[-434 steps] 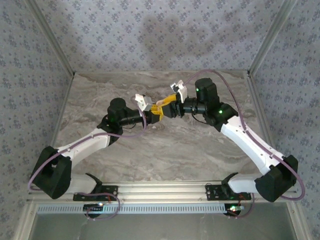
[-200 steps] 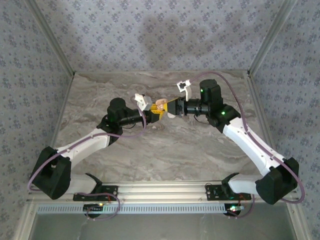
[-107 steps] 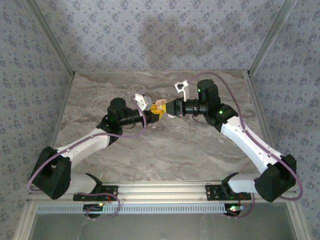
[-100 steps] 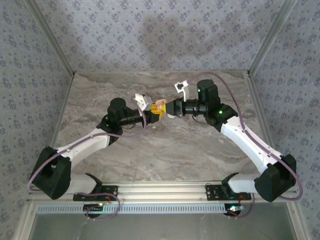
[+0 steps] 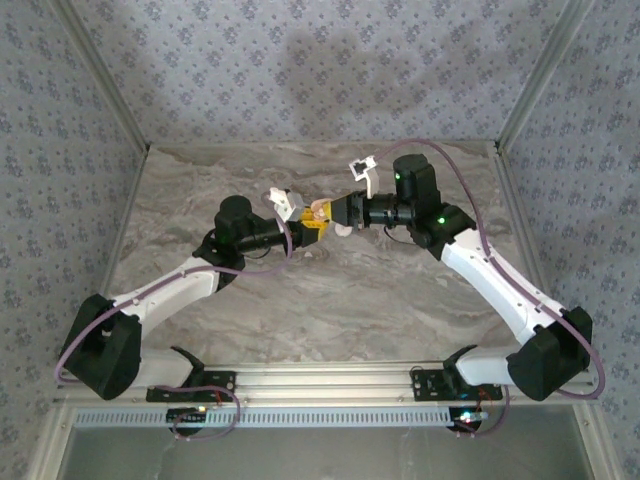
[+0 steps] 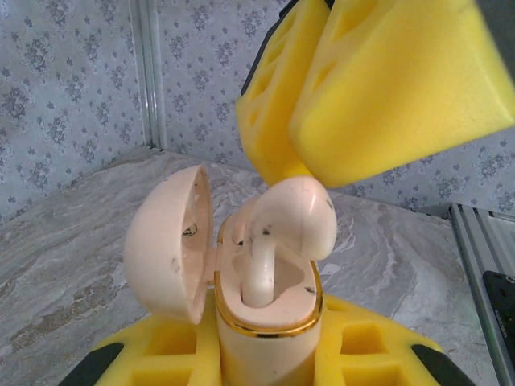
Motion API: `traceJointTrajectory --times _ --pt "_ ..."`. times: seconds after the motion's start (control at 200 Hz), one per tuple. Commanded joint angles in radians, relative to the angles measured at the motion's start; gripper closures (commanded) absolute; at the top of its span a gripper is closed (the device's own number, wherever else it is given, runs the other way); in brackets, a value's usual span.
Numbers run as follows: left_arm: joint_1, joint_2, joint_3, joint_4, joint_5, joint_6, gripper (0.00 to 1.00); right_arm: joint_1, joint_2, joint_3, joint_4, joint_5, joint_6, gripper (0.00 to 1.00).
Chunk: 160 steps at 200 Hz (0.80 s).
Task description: Insert wireless bluetooth earbuds into charging case
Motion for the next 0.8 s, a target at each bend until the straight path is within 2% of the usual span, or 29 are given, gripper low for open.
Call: traceJointTrajectory --times 0.0,0.325,0.794 --pt "-0.005 -0.038 0.036 0.015 0.008 0.016 0.83 0.003 0.007 0.032 -0.020 0.022 -0.015 0.78" --pt "-0.005 -0.036 0.034 0.013 -0.008 0.012 0.82 -0.003 -0.070 0.007 0.001 0.020 -0.014 0.62" --pt "-0.006 -0.034 0.039 0.012 -0.010 0.009 0.82 0.021 -0.055 -0.019 -0.018 0.001 0.010 0.68"
